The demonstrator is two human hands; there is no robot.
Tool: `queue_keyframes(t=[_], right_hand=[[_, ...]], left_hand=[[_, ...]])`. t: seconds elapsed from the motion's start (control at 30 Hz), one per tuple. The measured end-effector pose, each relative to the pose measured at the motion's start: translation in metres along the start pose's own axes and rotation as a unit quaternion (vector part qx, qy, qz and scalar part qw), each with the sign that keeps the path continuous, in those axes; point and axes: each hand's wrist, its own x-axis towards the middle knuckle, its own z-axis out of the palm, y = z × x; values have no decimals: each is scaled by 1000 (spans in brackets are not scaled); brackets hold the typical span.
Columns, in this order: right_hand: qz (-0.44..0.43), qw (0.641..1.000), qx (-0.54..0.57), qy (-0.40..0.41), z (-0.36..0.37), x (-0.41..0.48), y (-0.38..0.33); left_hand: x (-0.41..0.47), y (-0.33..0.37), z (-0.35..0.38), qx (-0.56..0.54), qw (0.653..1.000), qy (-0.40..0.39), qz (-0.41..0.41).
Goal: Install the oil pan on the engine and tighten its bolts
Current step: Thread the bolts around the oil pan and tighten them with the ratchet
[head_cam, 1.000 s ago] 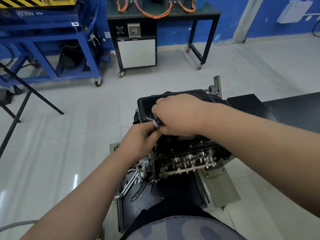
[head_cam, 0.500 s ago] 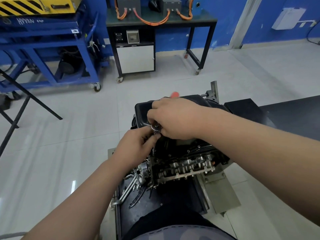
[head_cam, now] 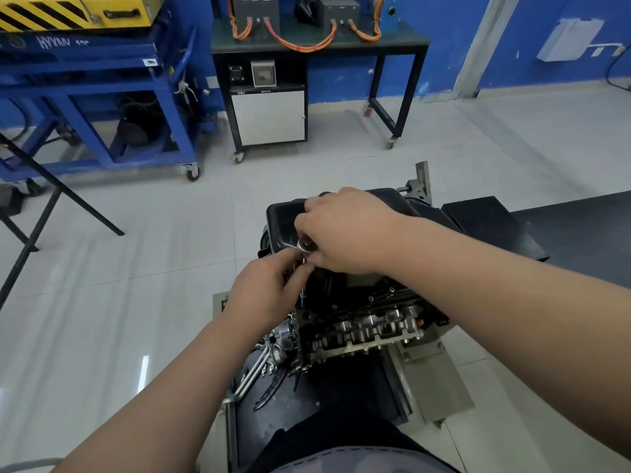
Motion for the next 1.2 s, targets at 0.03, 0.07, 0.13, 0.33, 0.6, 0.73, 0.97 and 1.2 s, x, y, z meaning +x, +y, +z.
queue_keyframes(t=[0.03, 0.07, 0.13, 0.33, 0.6, 0.73, 0.97, 1.2], right_hand=[[32, 999, -9, 14, 3, 0, -5], [75, 997, 0, 17, 5, 0, -10], [146, 988, 44, 6, 6, -1, -16], [-21, 998, 36, -41, 1, 1, 3], [157, 987, 32, -6, 2, 0, -18], [2, 999, 12, -47, -6, 3, -1], [88, 996, 0, 7, 2, 5, -11], [-30, 999, 6, -36, -2, 6, 2]], left_hand=[[1, 3, 1, 9, 1000, 11, -18], [3, 5, 1, 24, 999, 24, -29], [5, 6, 3, 28, 998, 45, -32], [1, -5, -2, -25, 997, -35, 61], [10, 5, 3, -64, 995, 54, -49], [11, 1, -5, -72, 997, -14, 25], [12, 0, 0, -30, 998, 30, -46], [9, -6, -5, -70, 995, -50, 47]])
